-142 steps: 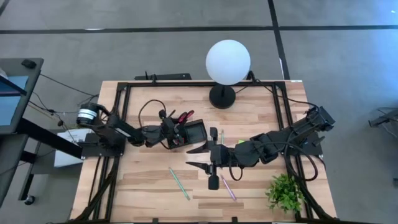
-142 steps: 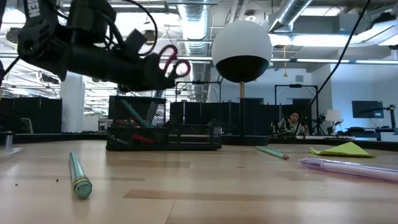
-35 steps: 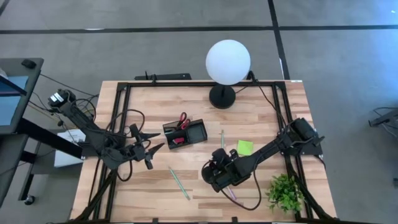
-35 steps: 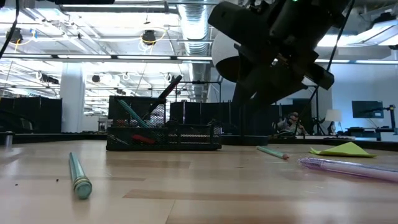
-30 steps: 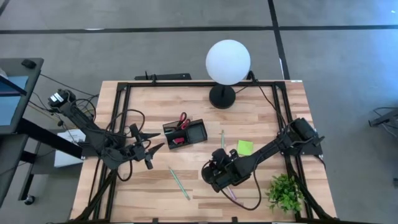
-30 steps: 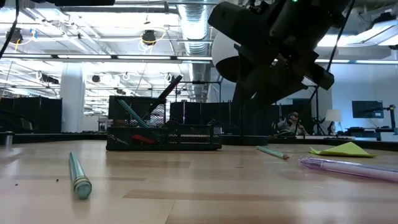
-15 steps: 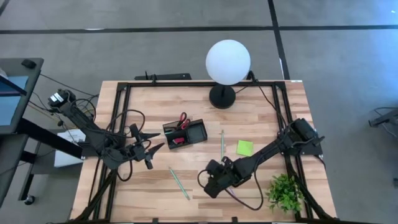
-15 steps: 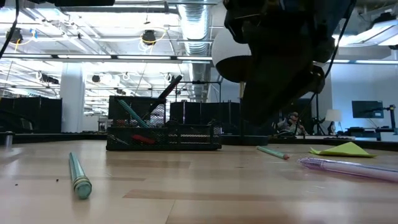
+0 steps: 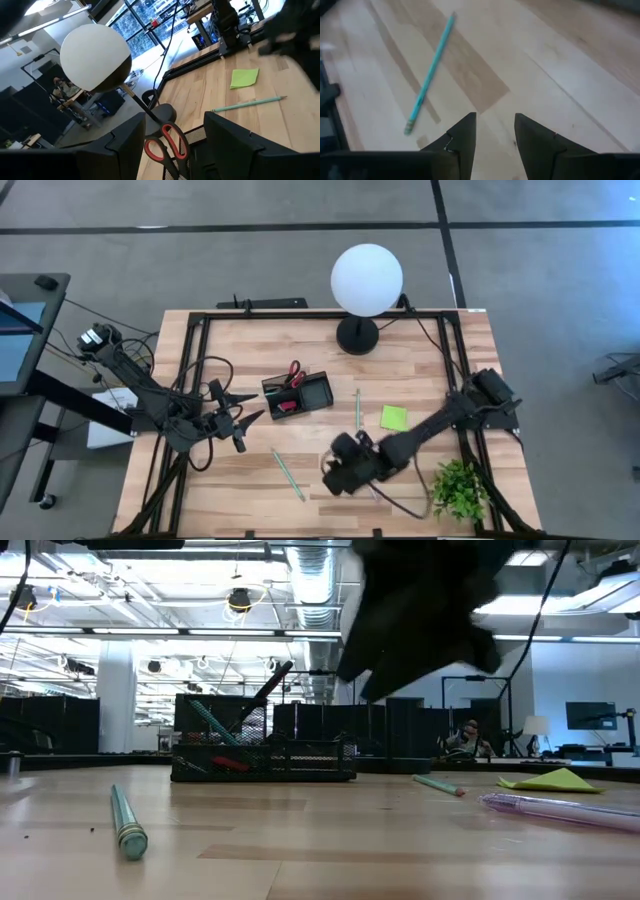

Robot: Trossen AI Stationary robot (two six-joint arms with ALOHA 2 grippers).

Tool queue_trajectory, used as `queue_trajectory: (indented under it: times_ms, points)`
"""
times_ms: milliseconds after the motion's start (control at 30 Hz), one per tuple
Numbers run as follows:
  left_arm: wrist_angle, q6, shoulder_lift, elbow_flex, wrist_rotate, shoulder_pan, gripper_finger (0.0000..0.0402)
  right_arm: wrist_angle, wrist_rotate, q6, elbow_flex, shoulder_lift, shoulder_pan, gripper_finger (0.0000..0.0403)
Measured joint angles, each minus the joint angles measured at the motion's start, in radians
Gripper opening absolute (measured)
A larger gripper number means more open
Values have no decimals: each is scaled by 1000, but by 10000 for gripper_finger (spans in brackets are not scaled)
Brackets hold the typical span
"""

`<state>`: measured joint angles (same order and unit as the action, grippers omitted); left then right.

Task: Pick and place office supplies into organizer
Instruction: Put the purple pen into the black desk organizer

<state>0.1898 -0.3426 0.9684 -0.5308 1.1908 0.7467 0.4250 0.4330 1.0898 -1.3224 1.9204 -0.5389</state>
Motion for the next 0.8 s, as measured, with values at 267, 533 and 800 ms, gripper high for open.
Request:
queue_trajectory:
  times_ms: [267, 533, 800]
  points:
    - [1, 99, 0, 0, -6, 0, 199, 36, 492, 300, -1, 25, -287, 127]
    - [0, 131, 0, 0, -8, 0, 199, -104, 704, 235, 0, 154, -411, 127]
    - [0, 215, 0, 0, -8, 0, 199, -61, 602, 151, -43, 198, -400, 113]
